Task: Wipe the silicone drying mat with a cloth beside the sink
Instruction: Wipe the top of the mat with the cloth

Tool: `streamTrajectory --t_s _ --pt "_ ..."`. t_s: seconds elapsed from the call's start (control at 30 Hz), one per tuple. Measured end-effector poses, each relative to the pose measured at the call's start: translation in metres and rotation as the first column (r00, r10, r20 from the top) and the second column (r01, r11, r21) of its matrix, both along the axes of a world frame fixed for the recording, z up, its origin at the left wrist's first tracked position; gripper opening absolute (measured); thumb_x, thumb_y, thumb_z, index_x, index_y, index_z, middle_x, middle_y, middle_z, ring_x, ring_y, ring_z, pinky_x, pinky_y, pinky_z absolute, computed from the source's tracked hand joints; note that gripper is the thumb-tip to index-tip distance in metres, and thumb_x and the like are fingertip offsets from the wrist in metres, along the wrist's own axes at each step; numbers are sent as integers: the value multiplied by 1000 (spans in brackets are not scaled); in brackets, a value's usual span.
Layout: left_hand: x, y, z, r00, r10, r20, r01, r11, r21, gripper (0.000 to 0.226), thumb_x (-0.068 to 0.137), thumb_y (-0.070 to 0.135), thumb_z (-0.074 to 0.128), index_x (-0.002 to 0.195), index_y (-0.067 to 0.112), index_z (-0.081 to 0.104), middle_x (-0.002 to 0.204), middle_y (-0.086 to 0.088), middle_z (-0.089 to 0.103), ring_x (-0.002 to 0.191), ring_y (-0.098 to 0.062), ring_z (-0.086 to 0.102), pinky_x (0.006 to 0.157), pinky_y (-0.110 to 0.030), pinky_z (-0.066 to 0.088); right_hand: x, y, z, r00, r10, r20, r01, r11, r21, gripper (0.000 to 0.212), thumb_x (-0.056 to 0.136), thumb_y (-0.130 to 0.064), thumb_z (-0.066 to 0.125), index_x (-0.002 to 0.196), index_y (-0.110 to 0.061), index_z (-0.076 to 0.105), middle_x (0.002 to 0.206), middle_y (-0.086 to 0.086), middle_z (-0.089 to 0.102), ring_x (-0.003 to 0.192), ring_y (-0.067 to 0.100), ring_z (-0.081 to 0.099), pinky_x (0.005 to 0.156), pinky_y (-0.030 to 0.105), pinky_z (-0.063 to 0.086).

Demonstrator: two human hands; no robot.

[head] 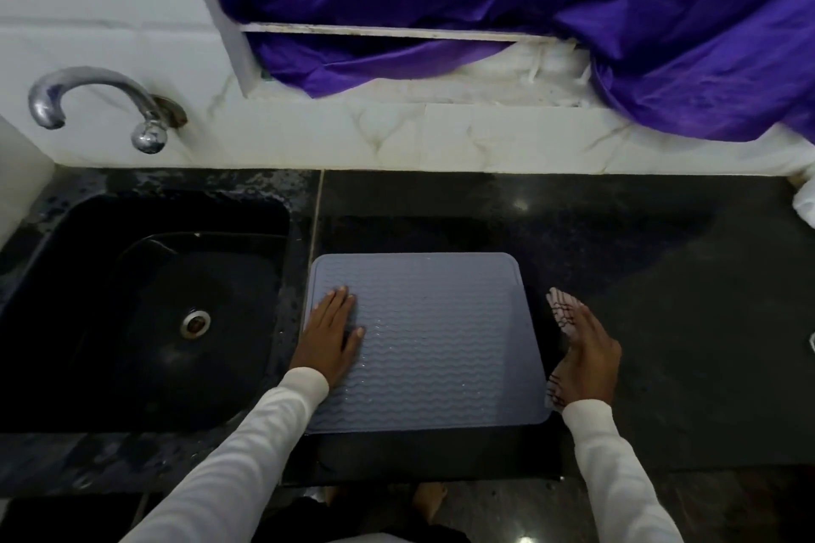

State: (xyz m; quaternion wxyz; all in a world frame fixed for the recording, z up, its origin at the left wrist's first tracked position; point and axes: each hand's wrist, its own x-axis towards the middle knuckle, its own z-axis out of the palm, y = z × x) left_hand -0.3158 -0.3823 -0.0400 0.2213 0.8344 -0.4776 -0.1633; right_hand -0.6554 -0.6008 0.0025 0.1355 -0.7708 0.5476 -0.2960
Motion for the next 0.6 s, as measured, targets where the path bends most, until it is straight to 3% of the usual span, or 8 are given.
streamTrajectory --t_s 0.13,0.2,0.3,0.4,0.5,0.6 --pt "7 1 8 996 74 -42 -75 996 -39 63 101 48 39 156 24 20 163 10 8 150 -7 2 122 -30 6 45 22 35 954 4 299 -56 985 165 41 97 -2 45 134 -17 55 138 1 53 125 23 48 107 32 33" --pt "15 -1 12 995 96 -12 -96 995 -37 65 99 51 34 155 20 22 164 5 12 150 -9 3 120 -27 1 76 37 60 910 34 413 -146 959 242 39 99 -9 45 134 -24 54 137 -10 51 127 10 46 110 34 34" --pt "54 1 15 995 100 14 -100 995 -6 76 92 59 20 156 17 19 164 2 11 150 -9 -1 120 -26 -4 156 69 71 850 193 490 -336 915 223 39 103 -18 42 141 -21 46 137 -17 48 124 -8 43 108 24 34" --pt "86 -4 17 996 77 41 -80 996 51 73 97 55 24 156 13 16 164 -1 8 151 -12 -2 119 -26 -7 232 99 53 876 259 406 -356 916 183 43 103 -25 38 145 -20 40 140 -11 45 124 1 42 107 25 31" --pt "80 -12 18 994 -15 105 5 996 88 61 105 38 32 156 12 14 164 -3 8 151 -17 1 118 -27 -9 275 123 27 892 386 236 -424 896 135 48 97 -19 34 145 -18 39 147 2 42 131 14 35 111 34 26" --pt "95 -13 12 983 -81 165 68 994 81 55 102 31 35 152 8 29 159 -8 27 149 -25 19 121 -34 4 325 141 -6 894 449 -2 -440 878 190 53 96 -10 43 147 -19 34 152 5 34 132 26 35 109 43 35"
